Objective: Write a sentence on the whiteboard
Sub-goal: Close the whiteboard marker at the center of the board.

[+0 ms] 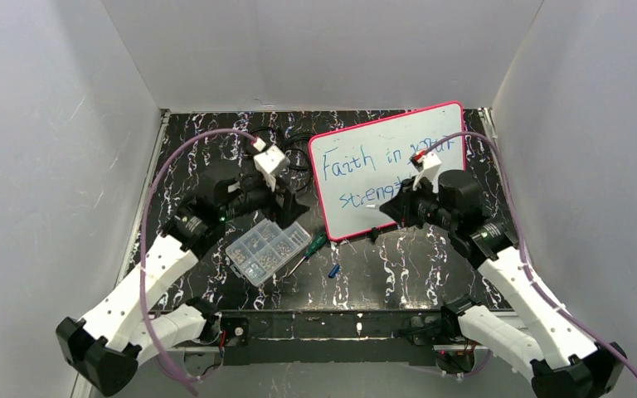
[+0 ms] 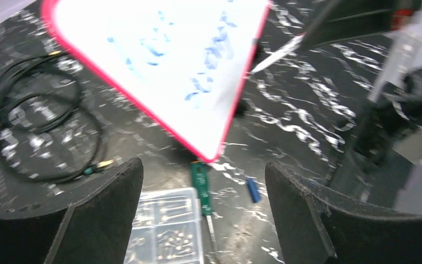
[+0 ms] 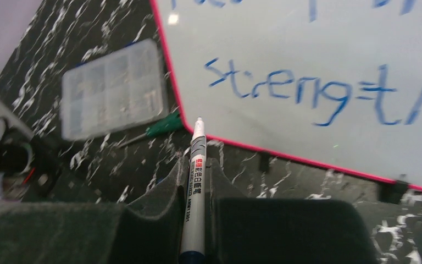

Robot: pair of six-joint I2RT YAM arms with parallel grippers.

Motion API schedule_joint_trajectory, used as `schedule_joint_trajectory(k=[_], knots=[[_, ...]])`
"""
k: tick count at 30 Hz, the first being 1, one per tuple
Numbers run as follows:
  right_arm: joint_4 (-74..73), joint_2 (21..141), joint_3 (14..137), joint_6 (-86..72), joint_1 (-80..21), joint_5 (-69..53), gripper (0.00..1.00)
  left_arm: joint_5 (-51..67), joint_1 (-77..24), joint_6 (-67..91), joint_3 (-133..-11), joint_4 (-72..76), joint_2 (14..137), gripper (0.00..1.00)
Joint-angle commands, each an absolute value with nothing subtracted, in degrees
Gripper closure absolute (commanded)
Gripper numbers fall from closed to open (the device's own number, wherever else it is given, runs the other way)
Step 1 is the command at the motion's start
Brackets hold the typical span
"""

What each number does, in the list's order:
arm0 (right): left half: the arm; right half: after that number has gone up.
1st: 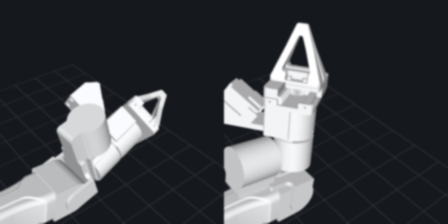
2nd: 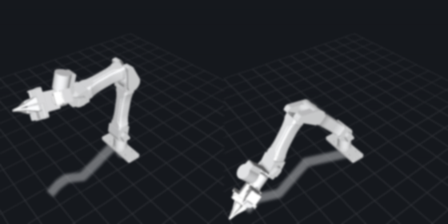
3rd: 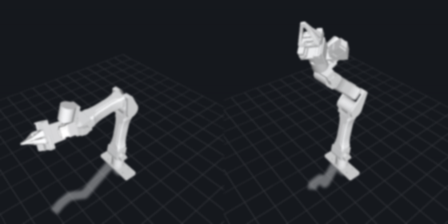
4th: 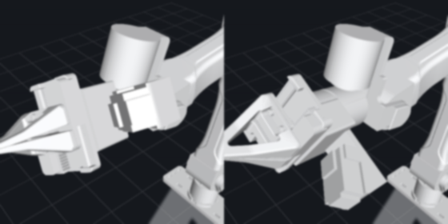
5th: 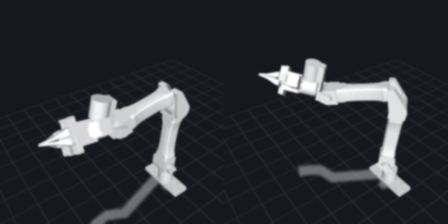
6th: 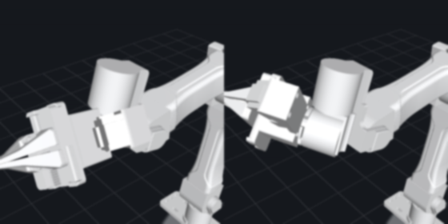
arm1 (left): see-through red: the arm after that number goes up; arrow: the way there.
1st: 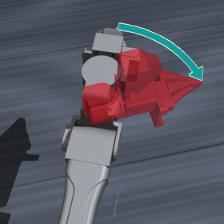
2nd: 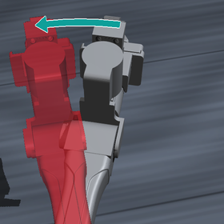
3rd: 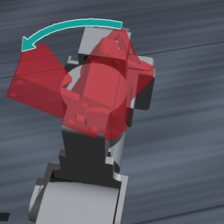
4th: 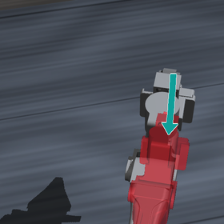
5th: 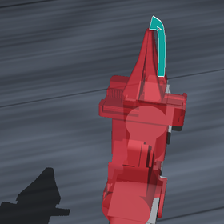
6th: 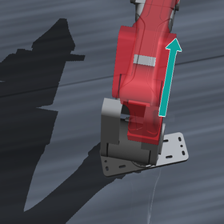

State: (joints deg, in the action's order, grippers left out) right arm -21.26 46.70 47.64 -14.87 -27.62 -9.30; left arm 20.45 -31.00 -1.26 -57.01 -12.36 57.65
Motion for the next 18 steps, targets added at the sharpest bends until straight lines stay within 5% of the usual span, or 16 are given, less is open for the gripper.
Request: schedule_joint_trajectory(k=[1, 18], knots=[[-24.01, 50.01, 52.26, -14.71, -27.60, -28.13, 0.99, 27.46, -35.85, 0.85, -53.06, -13.00, 55.71, 0.21], [-25.29, 59.80, 55.33, -15.33, -27.60, -51.22, 0.99, 38.78, -47.47, -2.77, -57.77, -13.62, 69.57, 0.22]])
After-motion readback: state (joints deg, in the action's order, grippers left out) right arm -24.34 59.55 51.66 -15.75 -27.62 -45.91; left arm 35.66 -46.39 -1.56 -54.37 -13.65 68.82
